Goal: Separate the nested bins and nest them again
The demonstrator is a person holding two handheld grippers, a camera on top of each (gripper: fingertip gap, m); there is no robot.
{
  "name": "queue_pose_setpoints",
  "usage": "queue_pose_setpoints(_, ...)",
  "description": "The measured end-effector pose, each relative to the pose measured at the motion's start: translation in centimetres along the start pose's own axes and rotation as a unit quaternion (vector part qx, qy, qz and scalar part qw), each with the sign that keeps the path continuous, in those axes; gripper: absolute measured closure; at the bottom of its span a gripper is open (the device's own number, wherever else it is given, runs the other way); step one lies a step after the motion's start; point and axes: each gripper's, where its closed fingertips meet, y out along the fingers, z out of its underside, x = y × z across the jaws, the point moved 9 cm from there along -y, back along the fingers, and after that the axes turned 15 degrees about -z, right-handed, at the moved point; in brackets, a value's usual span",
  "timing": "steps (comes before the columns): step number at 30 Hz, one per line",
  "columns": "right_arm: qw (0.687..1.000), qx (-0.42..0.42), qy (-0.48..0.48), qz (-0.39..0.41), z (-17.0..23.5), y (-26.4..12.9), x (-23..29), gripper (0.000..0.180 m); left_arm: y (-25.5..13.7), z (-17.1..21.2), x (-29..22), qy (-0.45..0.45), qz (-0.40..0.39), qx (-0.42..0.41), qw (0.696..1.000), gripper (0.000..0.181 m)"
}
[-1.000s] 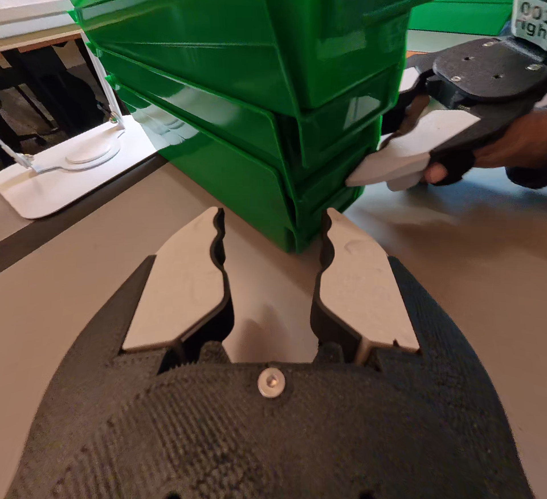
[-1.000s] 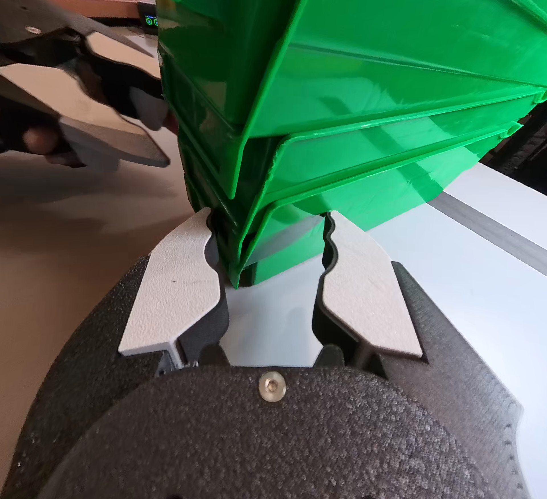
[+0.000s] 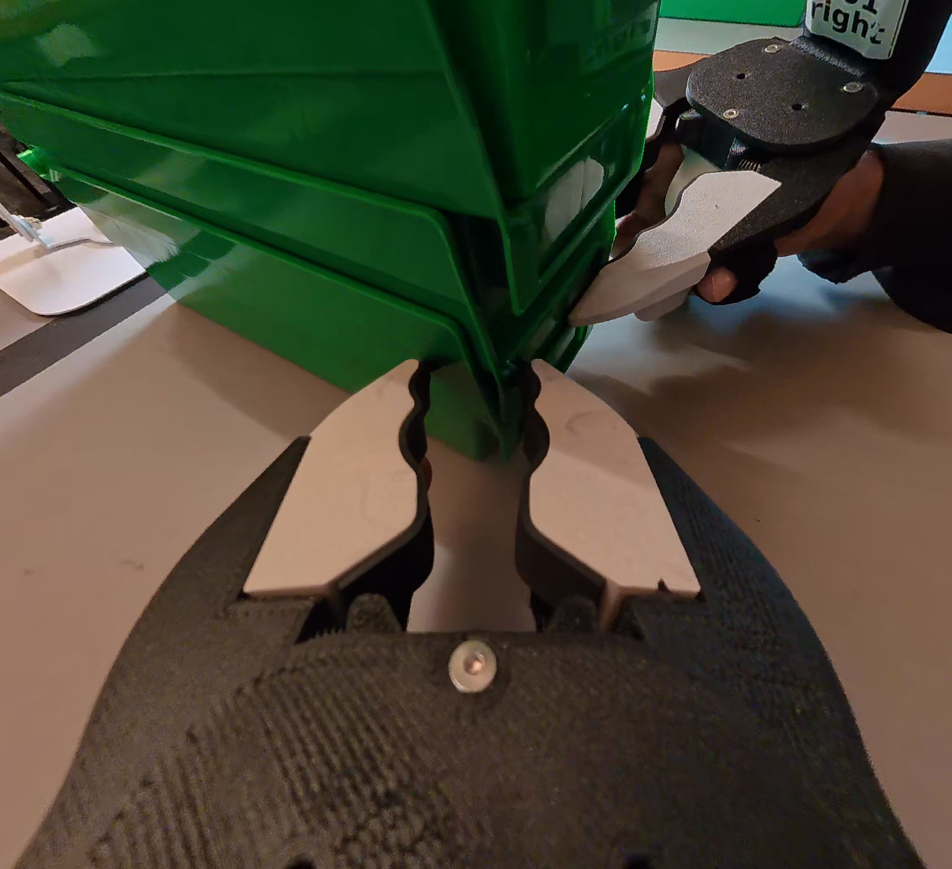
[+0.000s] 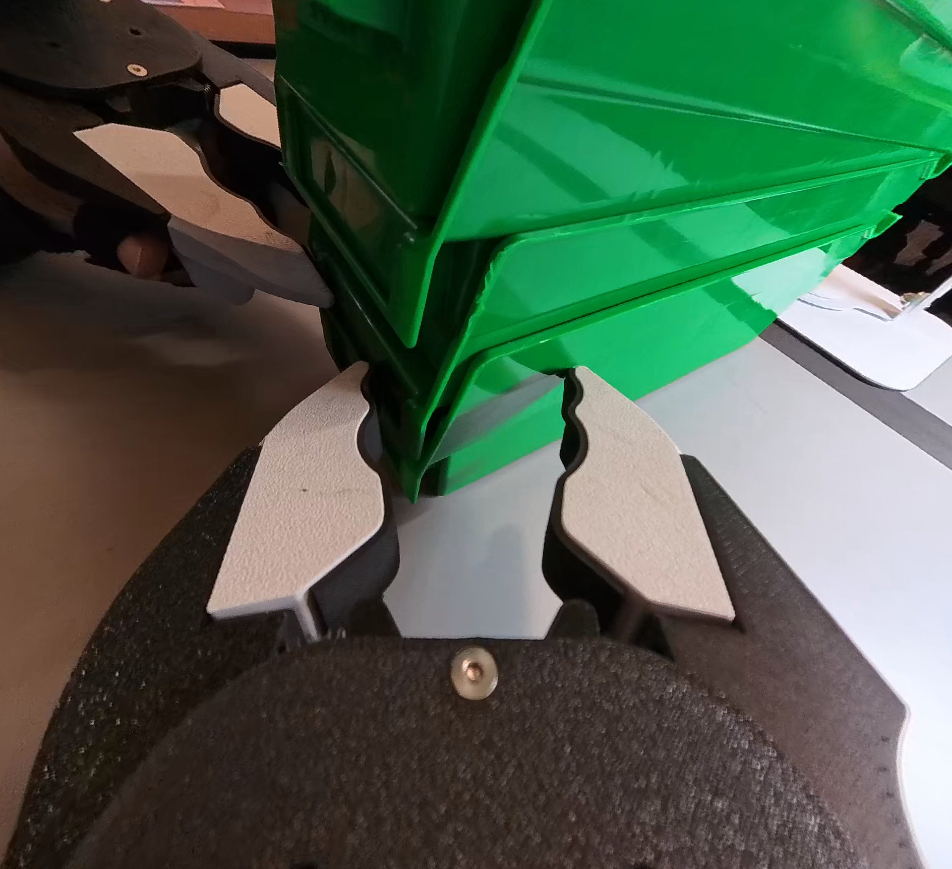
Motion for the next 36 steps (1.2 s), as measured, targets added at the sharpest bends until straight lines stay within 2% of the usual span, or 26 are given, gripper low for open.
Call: queue_pose_setpoints(36,0.998,0.007,0.022,0.058,-0.1,1.2,-2.5,0.11,3.1,-0.6,1.8,-0.002,-0.015,0.001,1.0,0.145)
